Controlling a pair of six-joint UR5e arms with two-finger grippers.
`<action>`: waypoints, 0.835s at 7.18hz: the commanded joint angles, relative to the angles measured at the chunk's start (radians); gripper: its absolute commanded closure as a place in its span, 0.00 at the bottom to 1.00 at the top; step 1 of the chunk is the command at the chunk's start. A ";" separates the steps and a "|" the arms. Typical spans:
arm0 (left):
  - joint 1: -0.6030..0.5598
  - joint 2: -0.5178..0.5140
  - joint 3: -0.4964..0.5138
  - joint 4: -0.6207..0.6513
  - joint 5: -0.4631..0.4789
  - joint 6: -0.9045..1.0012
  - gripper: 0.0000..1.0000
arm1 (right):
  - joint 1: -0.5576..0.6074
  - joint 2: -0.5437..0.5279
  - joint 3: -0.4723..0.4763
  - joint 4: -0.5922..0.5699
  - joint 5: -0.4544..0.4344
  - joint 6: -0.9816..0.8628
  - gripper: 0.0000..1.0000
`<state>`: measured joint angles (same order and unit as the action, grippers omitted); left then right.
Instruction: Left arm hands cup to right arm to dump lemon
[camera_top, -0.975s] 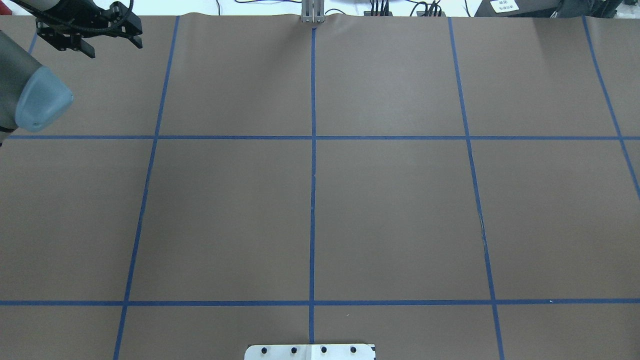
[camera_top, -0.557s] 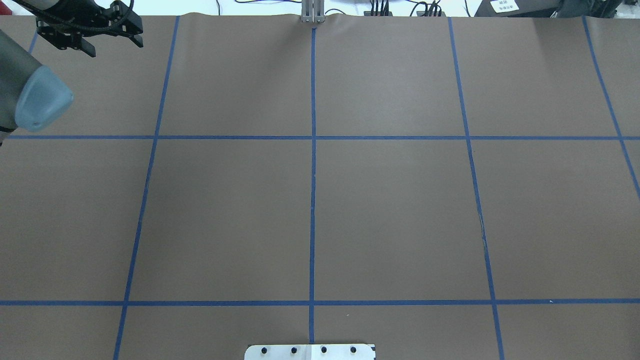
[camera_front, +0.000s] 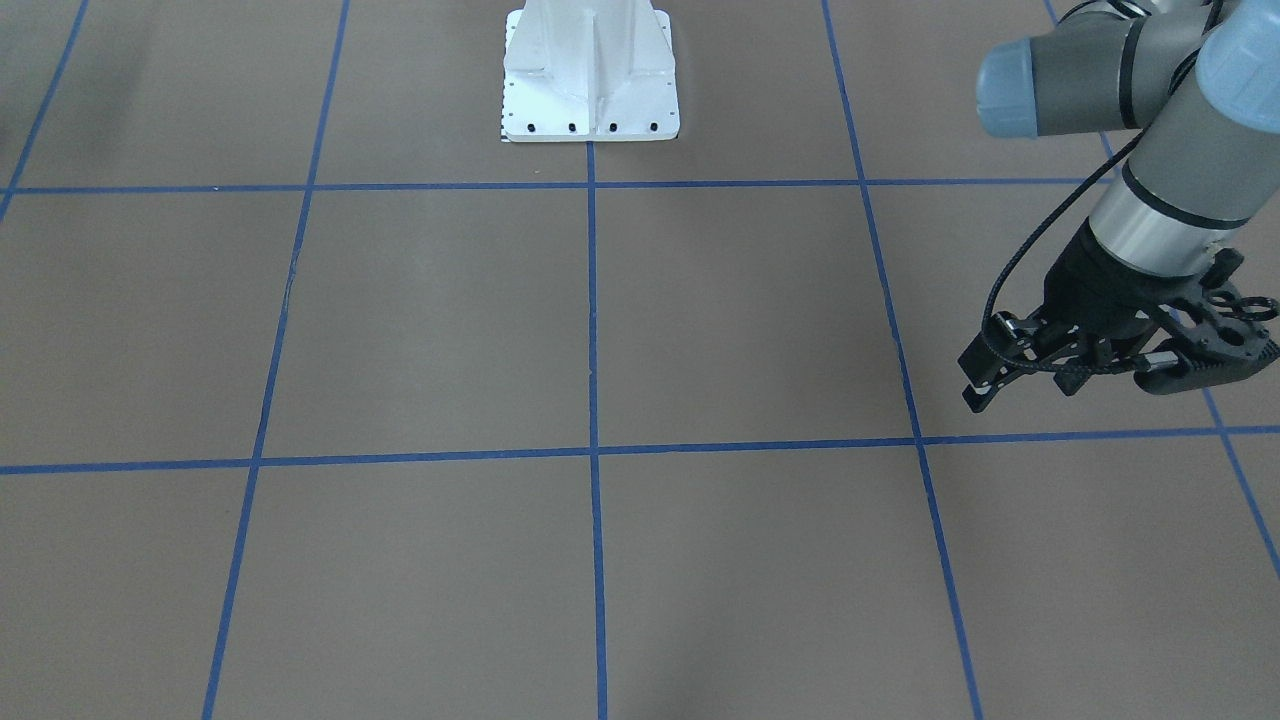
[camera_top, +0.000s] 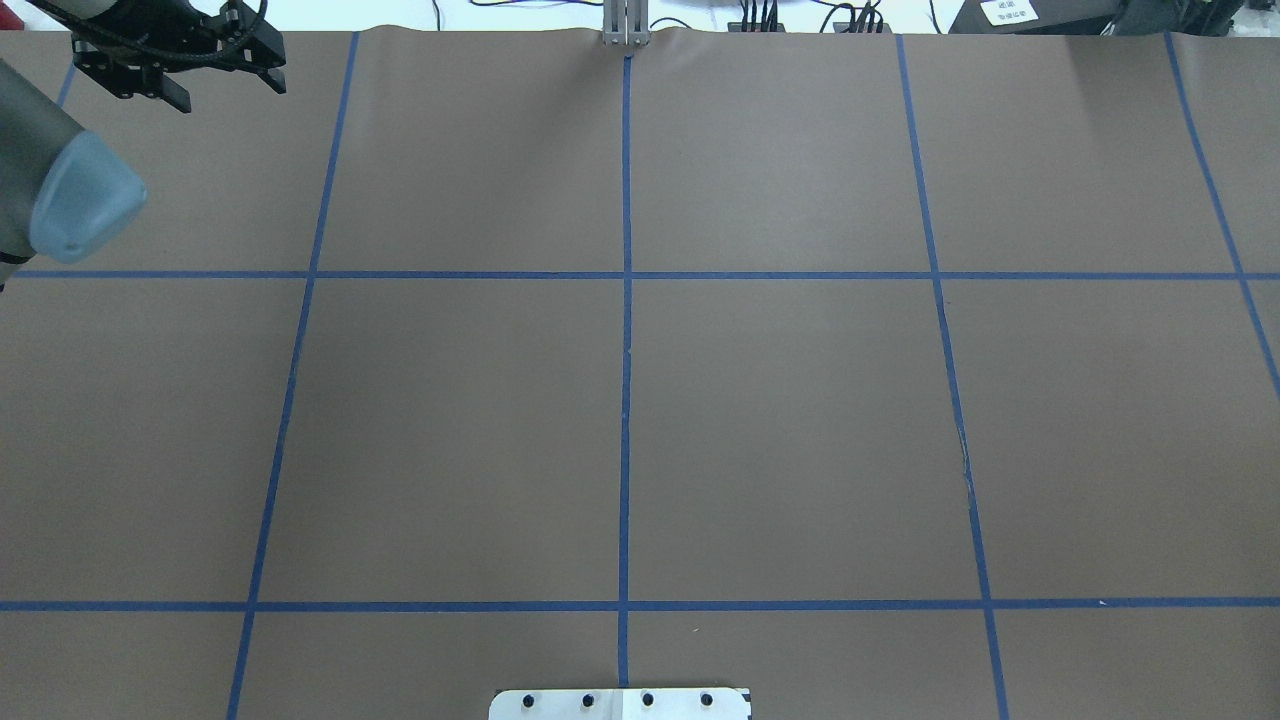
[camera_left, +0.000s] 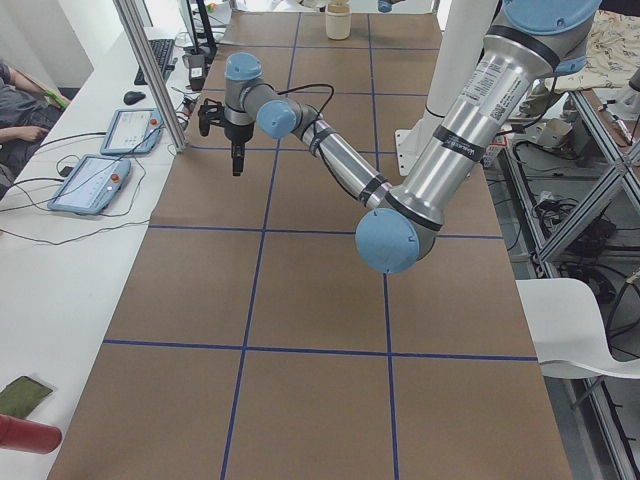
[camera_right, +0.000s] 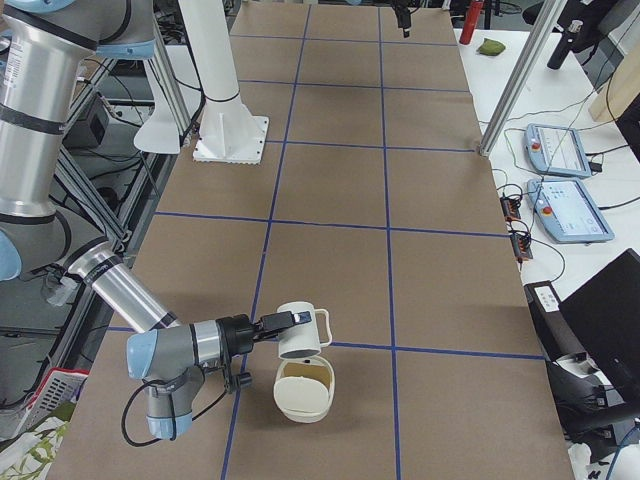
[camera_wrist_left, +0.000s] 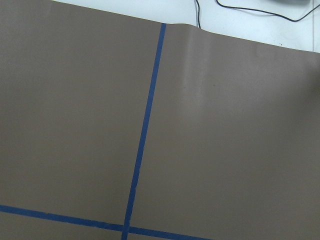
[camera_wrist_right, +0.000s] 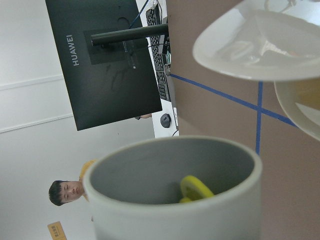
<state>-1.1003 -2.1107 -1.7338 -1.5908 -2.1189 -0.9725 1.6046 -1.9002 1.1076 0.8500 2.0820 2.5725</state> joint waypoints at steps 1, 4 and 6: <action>0.000 0.000 -0.001 0.000 0.002 0.000 0.00 | 0.000 0.024 -0.005 0.003 0.006 0.131 0.99; 0.000 -0.002 -0.003 0.000 0.002 0.000 0.00 | 0.000 0.032 -0.005 0.030 0.009 0.276 0.99; 0.000 0.000 -0.006 0.000 0.002 0.000 0.00 | 0.000 0.030 -0.005 0.035 0.010 0.346 0.99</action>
<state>-1.0999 -2.1112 -1.7381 -1.5908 -2.1169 -0.9725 1.6045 -1.8690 1.1029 0.8808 2.0911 2.8766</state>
